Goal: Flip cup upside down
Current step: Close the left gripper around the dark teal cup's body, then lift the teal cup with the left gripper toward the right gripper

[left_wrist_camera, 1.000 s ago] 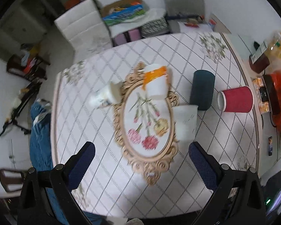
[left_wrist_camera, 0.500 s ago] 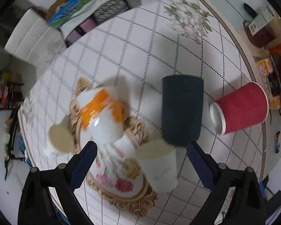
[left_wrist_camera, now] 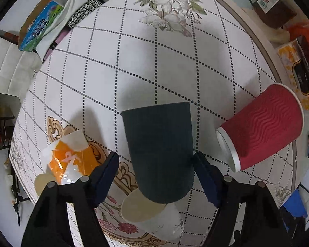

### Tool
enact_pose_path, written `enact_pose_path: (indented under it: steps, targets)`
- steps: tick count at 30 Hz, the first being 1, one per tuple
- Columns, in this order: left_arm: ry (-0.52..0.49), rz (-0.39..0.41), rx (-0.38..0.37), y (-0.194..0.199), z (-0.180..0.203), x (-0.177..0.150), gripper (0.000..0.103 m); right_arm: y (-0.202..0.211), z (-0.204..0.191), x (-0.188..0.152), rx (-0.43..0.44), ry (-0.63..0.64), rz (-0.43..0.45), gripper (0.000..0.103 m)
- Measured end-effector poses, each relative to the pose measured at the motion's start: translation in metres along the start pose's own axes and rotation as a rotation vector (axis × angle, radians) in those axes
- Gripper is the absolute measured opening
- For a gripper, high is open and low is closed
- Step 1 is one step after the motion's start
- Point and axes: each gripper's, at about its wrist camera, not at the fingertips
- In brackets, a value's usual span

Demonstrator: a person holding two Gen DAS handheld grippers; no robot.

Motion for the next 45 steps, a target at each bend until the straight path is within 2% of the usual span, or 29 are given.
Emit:
enact_pose_path:
  steps: [3,8,16,24,30,34,38,41,45]
  targets:
    - [-0.005,-0.012,-0.007,-0.01,-0.001,0.005,0.068,0.0,-0.002,0.0,-0.005,0.001,0.001,0.103]
    - [-0.016,-0.007,0.017,-0.016,0.0,0.012,0.068,0.006,-0.013,-0.001,-0.02,-0.005,0.0,0.103]
    - [0.026,0.008,0.011,-0.022,-0.015,0.02,0.067,0.004,0.007,-0.005,-0.033,-0.018,0.009,0.103]
    - [0.074,0.051,-0.046,0.008,-0.033,0.012,0.067,0.017,0.015,-0.013,-0.035,-0.039,0.041,0.103]
    - [0.122,0.083,-0.107,0.05,-0.047,0.001,0.067,0.027,0.03,-0.022,-0.012,-0.042,0.072,0.103]
    - [0.171,0.103,-0.129,0.08,-0.023,-0.048,0.067,0.036,0.037,-0.029,0.009,-0.022,0.101,0.103]
    - [0.243,0.111,-0.149,0.089,-0.028,-0.093,0.067,0.041,0.034,-0.038,0.031,0.043,0.114,0.103]
    - [0.318,0.102,-0.165,0.084,-0.028,-0.139,0.067,0.042,0.029,-0.049,0.032,0.103,0.127,0.103]
    - [0.426,0.063,-0.195,0.058,-0.031,-0.198,0.067,0.036,0.023,-0.064,0.039,0.186,0.13,0.103]
Point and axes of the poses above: each gripper's, at about its wrist camera, not at the fingertips, and y roughly against the way its jaws point, z to its right, x to its top, and after that the axes turned 6 degrees about -z, right-handed
